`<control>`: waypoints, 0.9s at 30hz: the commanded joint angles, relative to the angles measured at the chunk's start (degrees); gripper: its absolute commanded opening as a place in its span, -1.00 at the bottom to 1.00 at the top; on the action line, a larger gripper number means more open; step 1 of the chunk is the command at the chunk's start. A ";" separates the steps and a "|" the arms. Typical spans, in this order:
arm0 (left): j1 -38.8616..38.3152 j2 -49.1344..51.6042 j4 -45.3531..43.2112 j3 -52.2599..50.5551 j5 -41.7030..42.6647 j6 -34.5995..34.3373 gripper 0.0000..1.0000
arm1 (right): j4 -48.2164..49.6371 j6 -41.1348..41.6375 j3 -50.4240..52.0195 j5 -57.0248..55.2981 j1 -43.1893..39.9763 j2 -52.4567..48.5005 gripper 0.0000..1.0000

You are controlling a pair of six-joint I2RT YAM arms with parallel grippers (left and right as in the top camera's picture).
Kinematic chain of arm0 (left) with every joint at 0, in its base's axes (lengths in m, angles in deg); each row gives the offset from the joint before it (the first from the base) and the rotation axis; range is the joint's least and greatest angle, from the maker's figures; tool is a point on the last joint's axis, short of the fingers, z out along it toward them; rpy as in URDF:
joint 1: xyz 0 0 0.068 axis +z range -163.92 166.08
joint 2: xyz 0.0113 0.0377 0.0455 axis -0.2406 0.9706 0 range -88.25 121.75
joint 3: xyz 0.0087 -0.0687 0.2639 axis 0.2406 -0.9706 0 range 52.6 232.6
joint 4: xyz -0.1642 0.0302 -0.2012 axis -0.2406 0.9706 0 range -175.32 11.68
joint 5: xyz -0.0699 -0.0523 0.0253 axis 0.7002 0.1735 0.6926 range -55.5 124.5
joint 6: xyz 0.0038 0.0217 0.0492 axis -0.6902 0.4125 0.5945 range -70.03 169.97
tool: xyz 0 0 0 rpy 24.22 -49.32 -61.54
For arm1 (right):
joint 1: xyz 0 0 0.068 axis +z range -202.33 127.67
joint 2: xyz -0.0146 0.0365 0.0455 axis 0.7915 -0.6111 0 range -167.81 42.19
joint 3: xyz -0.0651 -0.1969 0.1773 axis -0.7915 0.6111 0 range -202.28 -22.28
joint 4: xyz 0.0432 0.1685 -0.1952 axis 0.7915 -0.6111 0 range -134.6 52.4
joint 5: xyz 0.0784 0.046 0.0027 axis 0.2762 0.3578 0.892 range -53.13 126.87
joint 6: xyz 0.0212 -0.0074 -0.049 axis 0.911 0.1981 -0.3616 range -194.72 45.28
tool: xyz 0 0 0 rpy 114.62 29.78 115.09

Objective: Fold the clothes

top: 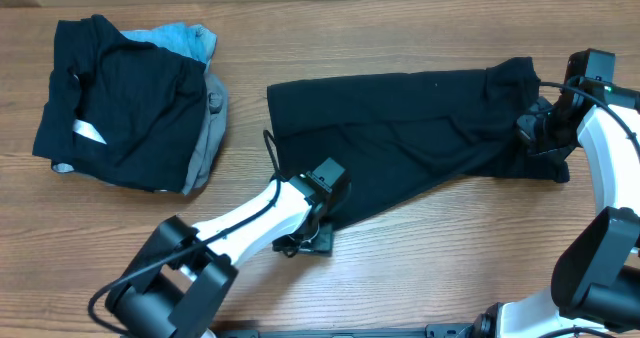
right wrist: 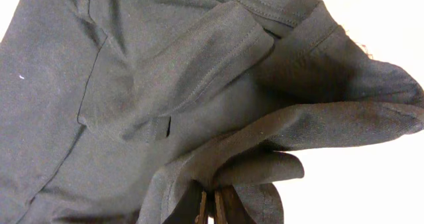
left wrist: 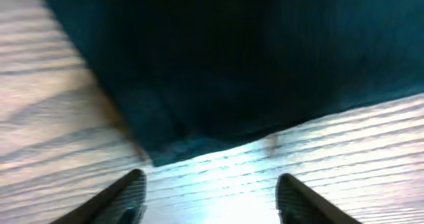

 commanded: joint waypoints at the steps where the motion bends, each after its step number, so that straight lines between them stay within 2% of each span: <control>1: 1.84 -4.74 -1.49 -0.28 -3.98 -4.50 0.67 | 0.33 0.07 -1.46 -0.52 -0.20 0.20 -0.92; 3: 2.16 -4.76 -4.13 -0.31 -3.96 -4.94 0.78 | 0.31 0.07 -1.46 -0.52 -0.20 0.20 -0.92; 6: 2.16 -4.39 -5.53 -0.74 -3.76 -5.07 0.78 | 0.31 0.07 -1.46 -0.52 -0.20 0.20 -0.92; 8: 2.14 -4.35 -6.08 -1.68 -2.99 -5.20 0.75 | 0.33 0.07 -1.46 -0.52 -0.20 0.20 -0.92; 12: 2.14 -4.37 -8.07 -5.09 -0.09 -7.04 0.54 | 0.33 0.07 -1.46 -0.55 -0.20 0.20 -0.92; 20: 2.16 -4.37 -13.22 -8.15 0.92 -8.04 0.52 | 0.33 0.07 -1.46 -0.55 -0.20 0.20 -0.92; 24: 2.21 -4.37 -14.27 -8.15 0.00 -8.07 0.17 | 0.31 0.07 -1.46 -0.55 -0.20 0.20 -0.92; 27: 2.21 -4.37 -14.21 -8.17 -0.79 -8.07 -0.27 | 0.35 0.07 -1.46 -0.55 -0.20 0.20 -0.92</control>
